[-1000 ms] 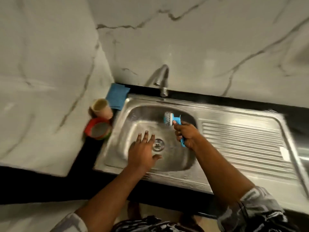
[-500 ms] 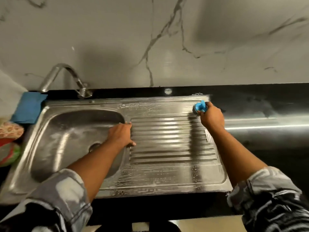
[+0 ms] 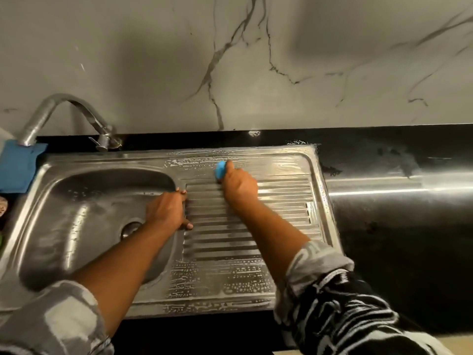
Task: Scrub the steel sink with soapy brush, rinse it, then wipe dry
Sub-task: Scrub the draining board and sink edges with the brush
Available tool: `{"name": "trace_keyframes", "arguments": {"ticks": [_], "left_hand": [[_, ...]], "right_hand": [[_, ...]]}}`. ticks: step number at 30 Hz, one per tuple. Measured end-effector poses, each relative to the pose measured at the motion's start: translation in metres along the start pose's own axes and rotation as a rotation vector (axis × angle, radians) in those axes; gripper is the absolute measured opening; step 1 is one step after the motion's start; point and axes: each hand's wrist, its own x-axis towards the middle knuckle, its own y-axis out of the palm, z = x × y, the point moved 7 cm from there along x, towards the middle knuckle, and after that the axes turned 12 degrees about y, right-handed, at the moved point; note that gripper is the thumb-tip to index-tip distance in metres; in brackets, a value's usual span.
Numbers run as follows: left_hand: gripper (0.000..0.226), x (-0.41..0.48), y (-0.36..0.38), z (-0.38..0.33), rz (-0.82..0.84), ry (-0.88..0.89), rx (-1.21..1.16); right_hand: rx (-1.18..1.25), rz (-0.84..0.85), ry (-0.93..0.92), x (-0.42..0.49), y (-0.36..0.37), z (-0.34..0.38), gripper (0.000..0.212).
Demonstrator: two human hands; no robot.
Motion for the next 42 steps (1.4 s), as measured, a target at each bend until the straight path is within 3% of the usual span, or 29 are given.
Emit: {"name": "trace_keyframes", "arguments": {"ticks": [3, 6, 8, 10, 13, 16, 18, 21, 24, 28, 32, 34, 36, 38, 42], "left_hand": [[0.092, 0.004, 0.005, 0.003, 0.039, 0.033, 0.022], [0.106, 0.005, 0.007, 0.005, 0.026, 0.056, 0.045], [0.103, 0.004, 0.004, 0.004, 0.015, 0.060, 0.021], [0.095, 0.005, 0.006, 0.007, 0.011, 0.052, -0.016], [0.093, 0.005, 0.008, 0.008, 0.007, 0.047, -0.066], [0.099, 0.002, 0.005, 0.009, -0.025, 0.067, 0.022], [0.093, 0.001, 0.005, 0.009, -0.050, 0.066, 0.017], [0.093, 0.002, 0.005, 0.012, -0.060, 0.067, -0.004], [0.100, 0.001, 0.005, 0.015, -0.065, 0.079, 0.010], [0.094, 0.001, 0.007, 0.023, -0.100, 0.050, -0.037], [0.083, -0.001, 0.017, 0.035, -0.132, 0.004, -0.099], [0.082, -0.002, 0.026, 0.042, -0.145, -0.019, -0.157], [0.080, -0.004, 0.038, 0.047, -0.143, -0.026, -0.183], [0.072, -0.008, 0.045, 0.049, -0.152, -0.035, -0.206], [0.055, -0.015, 0.051, 0.049, -0.179, -0.016, -0.279]], "right_hand": [[0.059, -0.072, 0.133, 0.015, -0.056, -0.055, 0.062], [0.051, -0.194, 0.352, 0.039, -0.111, -0.137, 0.043], [0.055, -0.276, 0.414, 0.042, -0.127, -0.158, 0.035], [0.150, -0.248, 0.392, 0.032, -0.112, -0.133, 0.034], [0.288, -0.178, 0.320, 0.025, -0.063, -0.067, 0.059], [0.050, 0.003, 0.054, 0.014, -0.003, 0.028, 0.039], [-0.064, 0.096, -0.048, 0.005, 0.023, 0.062, 0.041], [-0.136, 0.040, -0.070, 0.008, 0.013, 0.042, 0.042], [-0.085, -0.161, 0.098, 0.025, -0.031, -0.015, 0.069], [0.089, -0.248, 0.318, 0.036, -0.054, -0.044, 0.047], [-0.014, -0.178, 0.095, 0.016, 0.010, 0.044, 0.047], [-0.060, -0.064, -0.062, -0.002, 0.051, 0.104, 0.037], [-0.166, 0.026, -0.163, -0.016, 0.079, 0.137, 0.044], [-0.156, 0.030, -0.124, -0.019, 0.076, 0.129, 0.050], [-0.225, -0.141, -0.076, -0.006, 0.030, 0.066, 0.036]]}}
